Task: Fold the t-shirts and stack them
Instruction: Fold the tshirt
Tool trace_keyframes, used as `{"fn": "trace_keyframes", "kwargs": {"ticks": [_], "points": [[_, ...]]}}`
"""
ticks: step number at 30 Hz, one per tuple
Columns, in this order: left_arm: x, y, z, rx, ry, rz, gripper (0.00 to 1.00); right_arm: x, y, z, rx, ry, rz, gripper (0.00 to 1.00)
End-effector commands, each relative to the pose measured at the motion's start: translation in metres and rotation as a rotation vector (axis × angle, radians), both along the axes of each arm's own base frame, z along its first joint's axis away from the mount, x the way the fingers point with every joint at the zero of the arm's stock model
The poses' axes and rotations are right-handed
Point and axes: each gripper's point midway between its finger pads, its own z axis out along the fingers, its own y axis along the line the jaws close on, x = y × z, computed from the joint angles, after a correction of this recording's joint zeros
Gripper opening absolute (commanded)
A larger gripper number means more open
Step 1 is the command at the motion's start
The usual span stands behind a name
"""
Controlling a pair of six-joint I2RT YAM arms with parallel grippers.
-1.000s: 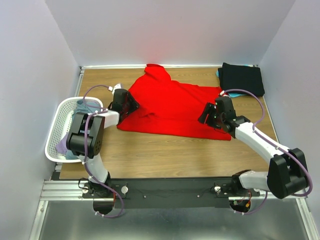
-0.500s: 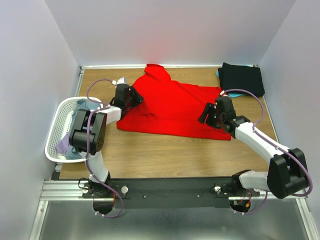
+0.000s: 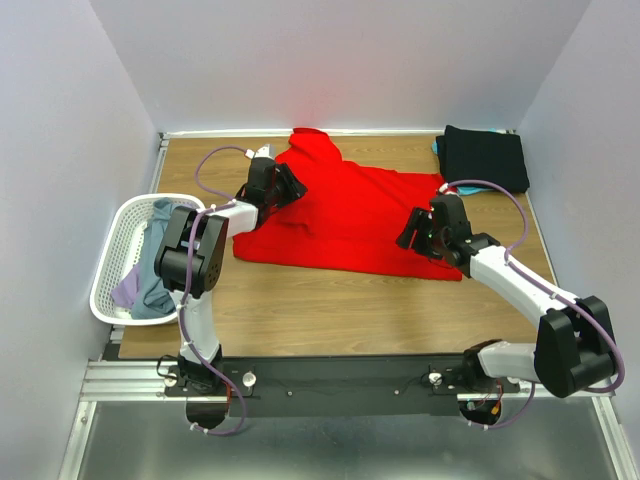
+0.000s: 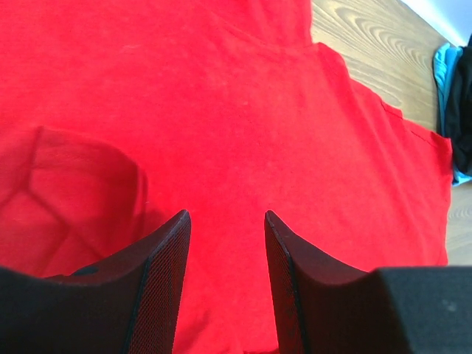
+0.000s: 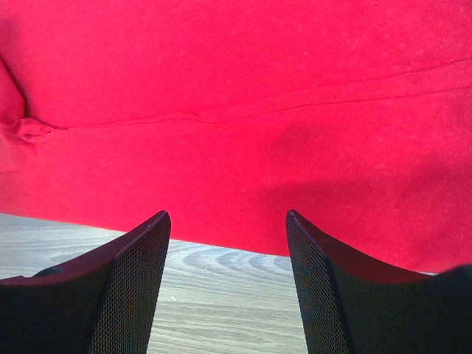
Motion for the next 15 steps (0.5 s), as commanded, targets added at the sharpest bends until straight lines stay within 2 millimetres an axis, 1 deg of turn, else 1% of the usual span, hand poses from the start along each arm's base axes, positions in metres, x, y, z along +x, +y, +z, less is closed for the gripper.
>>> {"fn": "trace_keyframes", "kwargs": {"ticks": [1,2,4,5,7,8,10,11,13,14,15], "points": [[0.006,-0.012,0.018,-0.001,-0.053,-0.065,0.53,-0.003,0.003,0.002,0.004,-0.019,0.031,0.71],[0.008,-0.012,0.032,-0.002,-0.083,-0.064,0.53,-0.003,0.003,0.003,0.004,-0.022,0.034,0.71],[0.009,-0.008,0.046,0.009,-0.11,-0.05,0.53,-0.003,0.003,0.004,0.005,-0.025,0.03,0.71],[0.009,0.0,0.058,0.019,-0.131,-0.025,0.53,-0.003,0.003,0.005,0.005,-0.027,0.033,0.71],[0.003,0.013,0.061,0.032,-0.109,0.02,0.53,-0.004,0.002,0.004,0.002,-0.026,0.035,0.71],[-0.005,0.024,0.063,0.024,-0.093,0.071,0.53,-0.005,0.002,0.005,0.004,-0.03,0.035,0.71],[-0.019,0.041,0.054,0.034,-0.036,0.145,0.53,-0.006,0.002,0.006,0.004,-0.033,0.036,0.71],[-0.032,0.056,0.049,0.054,-0.021,0.21,0.53,-0.006,0.001,0.007,0.006,-0.036,0.036,0.71],[-0.046,0.065,0.041,0.061,0.007,0.247,0.53,-0.007,0.001,0.006,0.001,-0.036,0.035,0.71],[-0.057,0.071,0.032,0.074,0.032,0.264,0.54,-0.008,0.0,0.006,0.002,-0.037,0.035,0.71],[-0.063,0.072,0.026,0.077,0.045,0.266,0.54,-0.007,0.0,0.006,0.002,-0.037,0.035,0.71]]}}
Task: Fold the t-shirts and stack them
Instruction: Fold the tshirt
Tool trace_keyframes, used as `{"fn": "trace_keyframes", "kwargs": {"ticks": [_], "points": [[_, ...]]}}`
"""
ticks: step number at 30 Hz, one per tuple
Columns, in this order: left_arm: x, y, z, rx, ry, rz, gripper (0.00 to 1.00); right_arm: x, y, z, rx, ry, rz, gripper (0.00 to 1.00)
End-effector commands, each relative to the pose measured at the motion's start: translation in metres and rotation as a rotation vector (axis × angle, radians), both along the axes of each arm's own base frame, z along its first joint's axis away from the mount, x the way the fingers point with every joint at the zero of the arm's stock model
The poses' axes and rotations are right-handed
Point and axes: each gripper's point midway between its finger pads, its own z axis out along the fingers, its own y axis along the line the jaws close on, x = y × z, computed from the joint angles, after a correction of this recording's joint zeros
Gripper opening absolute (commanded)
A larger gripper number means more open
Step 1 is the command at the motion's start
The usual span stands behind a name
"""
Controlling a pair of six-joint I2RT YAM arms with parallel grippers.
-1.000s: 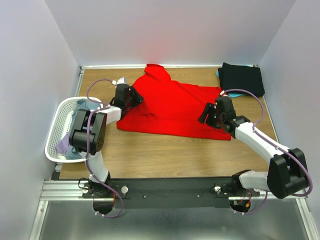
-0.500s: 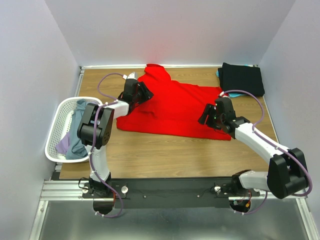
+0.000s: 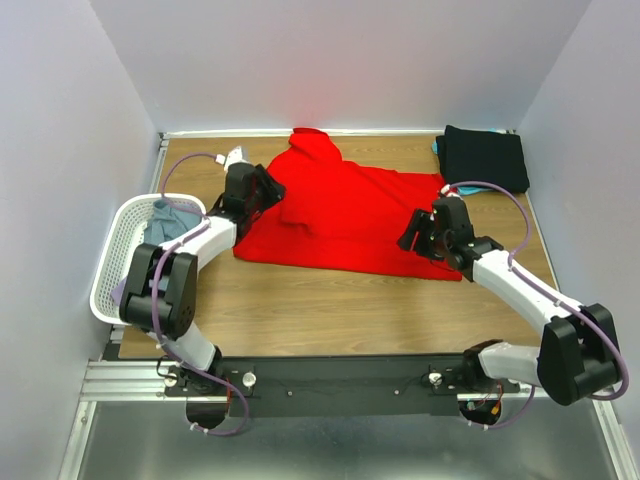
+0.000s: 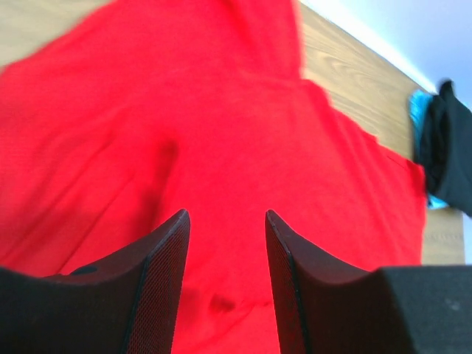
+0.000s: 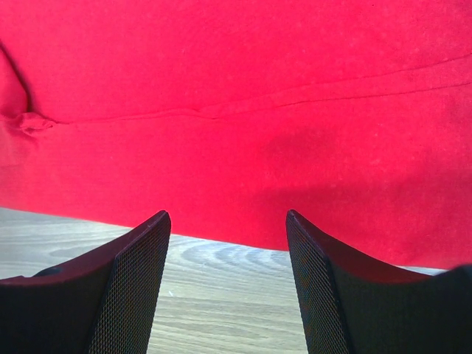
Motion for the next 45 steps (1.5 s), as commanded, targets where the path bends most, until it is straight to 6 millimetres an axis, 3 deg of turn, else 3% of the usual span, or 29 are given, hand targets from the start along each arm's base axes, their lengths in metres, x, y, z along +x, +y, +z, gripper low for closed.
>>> {"fn": "trace_keyframes", "kwargs": {"ticks": [1,10,14,22,27,31,38,40,42,45], "points": [[-0.032,0.028,-0.043,0.048,0.128,0.113,0.55,-0.003,0.003,0.004,0.006,-0.021,0.029,0.71],[-0.041,0.011,-0.073,0.023,0.185,0.05,0.65,-0.005,0.004,0.005,0.018,-0.021,0.029,0.71],[-0.031,-0.001,-0.067,-0.006,0.147,0.017,0.75,-0.005,0.004,0.006,0.018,-0.025,0.028,0.71],[-0.016,-0.033,-0.068,-0.038,0.145,-0.069,0.75,-0.006,0.003,0.005,0.016,-0.022,0.024,0.71],[-0.001,-0.054,-0.053,-0.062,0.108,-0.108,0.69,-0.005,0.001,0.005,0.008,-0.025,0.02,0.71],[0.015,-0.073,-0.034,-0.076,0.062,-0.152,0.51,-0.004,0.001,0.004,0.003,-0.024,0.018,0.71],[0.027,-0.108,-0.043,-0.039,0.079,-0.246,0.4,-0.002,0.002,0.005,0.002,-0.022,0.02,0.71],[0.027,-0.11,-0.044,-0.036,0.079,-0.266,0.39,0.0,0.004,0.009,0.01,-0.031,0.028,0.71],[0.026,-0.106,-0.03,-0.032,0.045,-0.254,0.39,0.001,0.005,0.009,0.004,-0.031,0.042,0.71],[0.014,-0.079,-0.016,-0.033,0.038,-0.154,0.4,0.011,0.011,0.012,0.004,-0.04,0.066,0.71]]}}
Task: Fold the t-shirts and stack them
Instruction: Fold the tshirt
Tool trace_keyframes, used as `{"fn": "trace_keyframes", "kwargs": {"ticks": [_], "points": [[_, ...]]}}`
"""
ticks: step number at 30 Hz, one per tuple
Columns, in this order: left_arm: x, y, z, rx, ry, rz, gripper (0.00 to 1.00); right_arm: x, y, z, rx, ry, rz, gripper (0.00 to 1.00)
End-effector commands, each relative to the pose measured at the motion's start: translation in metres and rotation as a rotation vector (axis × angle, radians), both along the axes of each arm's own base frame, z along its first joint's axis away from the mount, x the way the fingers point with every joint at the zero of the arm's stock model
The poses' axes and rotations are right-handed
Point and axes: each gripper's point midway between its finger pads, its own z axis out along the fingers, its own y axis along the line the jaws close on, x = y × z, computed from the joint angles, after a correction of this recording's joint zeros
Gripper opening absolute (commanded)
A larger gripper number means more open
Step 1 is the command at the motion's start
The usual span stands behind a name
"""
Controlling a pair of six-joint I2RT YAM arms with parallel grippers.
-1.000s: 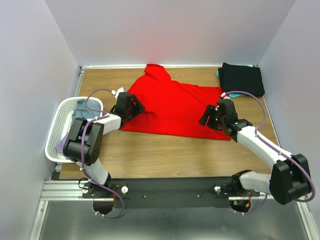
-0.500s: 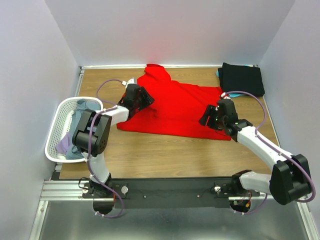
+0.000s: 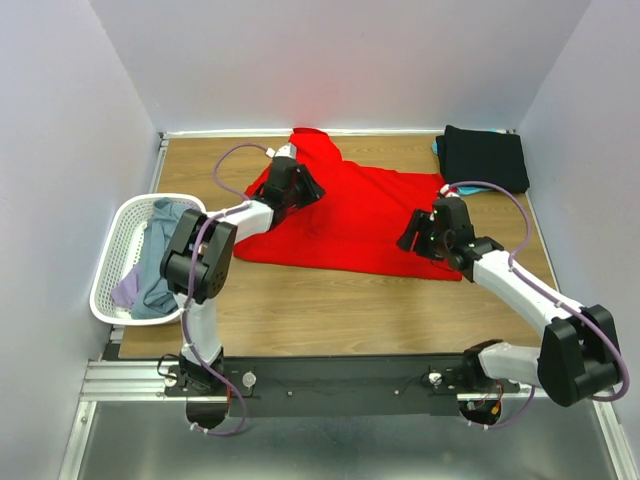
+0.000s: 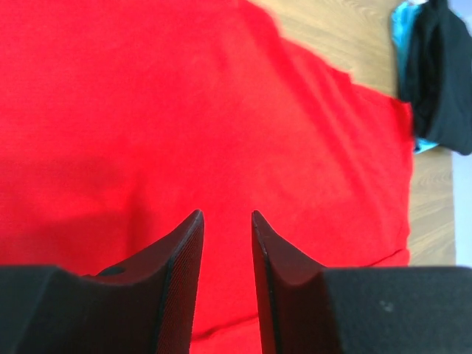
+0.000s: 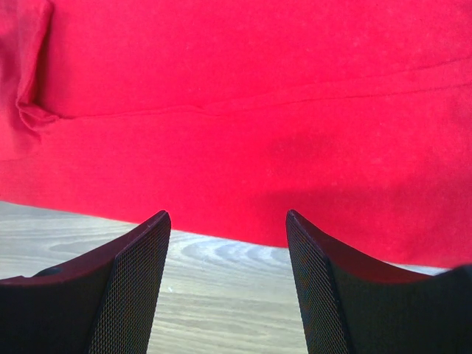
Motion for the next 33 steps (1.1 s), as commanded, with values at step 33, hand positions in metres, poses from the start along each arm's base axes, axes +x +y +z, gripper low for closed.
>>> {"fn": "trace_keyframes", "kwargs": {"ticks": [33], "points": [[-0.111,0.133,-0.09,0.179,0.45,0.449,0.07,0.027,0.003,-0.046,-0.257,0.043,-0.185,0.69]]}}
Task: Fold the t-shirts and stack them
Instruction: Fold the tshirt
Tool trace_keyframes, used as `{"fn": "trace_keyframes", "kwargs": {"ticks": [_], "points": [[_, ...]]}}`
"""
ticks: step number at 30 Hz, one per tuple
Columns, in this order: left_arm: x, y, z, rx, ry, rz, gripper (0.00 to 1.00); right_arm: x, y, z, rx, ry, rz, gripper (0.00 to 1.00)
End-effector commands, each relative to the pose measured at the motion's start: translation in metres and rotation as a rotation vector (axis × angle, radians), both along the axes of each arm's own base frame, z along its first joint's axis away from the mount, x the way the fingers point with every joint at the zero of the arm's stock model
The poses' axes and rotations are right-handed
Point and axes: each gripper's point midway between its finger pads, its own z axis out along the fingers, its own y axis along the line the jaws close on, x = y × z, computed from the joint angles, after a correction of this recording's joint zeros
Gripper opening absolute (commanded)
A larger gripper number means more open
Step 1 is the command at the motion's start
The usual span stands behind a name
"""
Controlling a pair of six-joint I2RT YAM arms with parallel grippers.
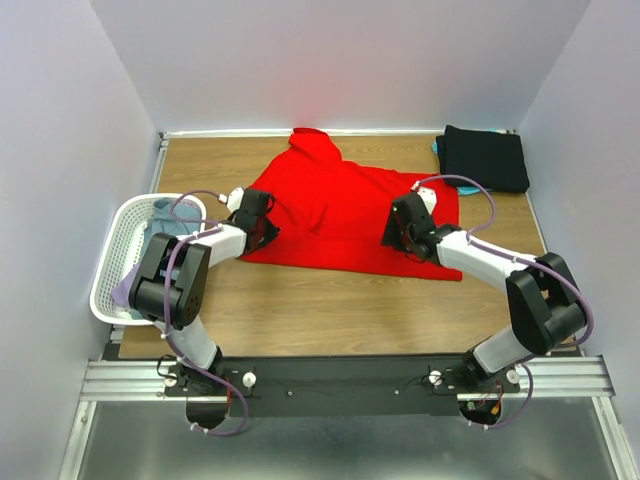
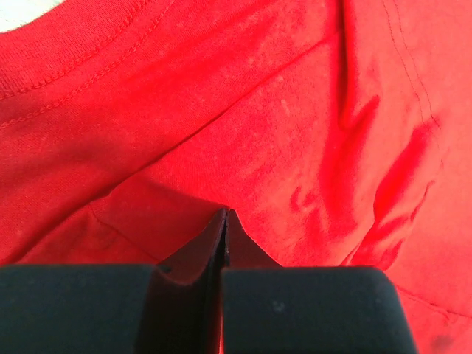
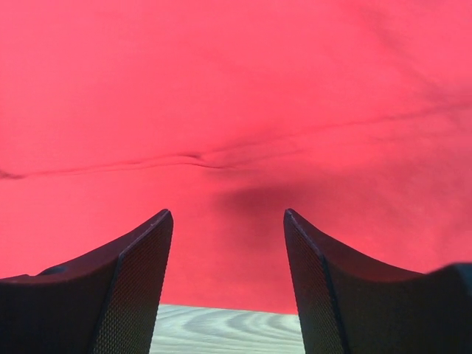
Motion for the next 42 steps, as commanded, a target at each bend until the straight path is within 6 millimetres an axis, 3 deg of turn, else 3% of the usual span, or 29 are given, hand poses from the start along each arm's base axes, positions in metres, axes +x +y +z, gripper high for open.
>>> {"fn": "trace_keyframes", "kwargs": {"ticks": [1,6,15,22,29,37,42], "points": [[-0.017,0.005,-0.019,0.026,0.144,0.044,0.08,-0.013,-0.031,-0.013,-0.093,0.037,-0.12,0.7],[-0.029,0.017,-0.024,0.081,0.233,0.096,0.11,-0.018,-0.036,-0.035,-0.095,0.118,-0.13,0.71],[-0.07,0.032,-0.028,0.087,0.254,0.127,0.11,-0.038,-0.031,-0.05,-0.057,0.196,-0.101,0.71],[-0.096,0.038,-0.031,0.07,0.264,0.124,0.11,-0.075,-0.027,-0.066,0.023,0.297,-0.085,0.71],[-0.115,0.04,-0.03,0.063,0.26,0.11,0.11,-0.13,-0.028,-0.078,0.133,0.392,-0.078,0.71],[-0.134,0.042,-0.02,0.074,0.265,0.096,0.11,-0.177,-0.023,-0.077,0.276,0.456,-0.064,0.71],[-0.133,0.041,0.001,0.074,0.225,0.074,0.12,-0.165,-0.015,-0.045,0.316,0.382,-0.026,0.71]]}}
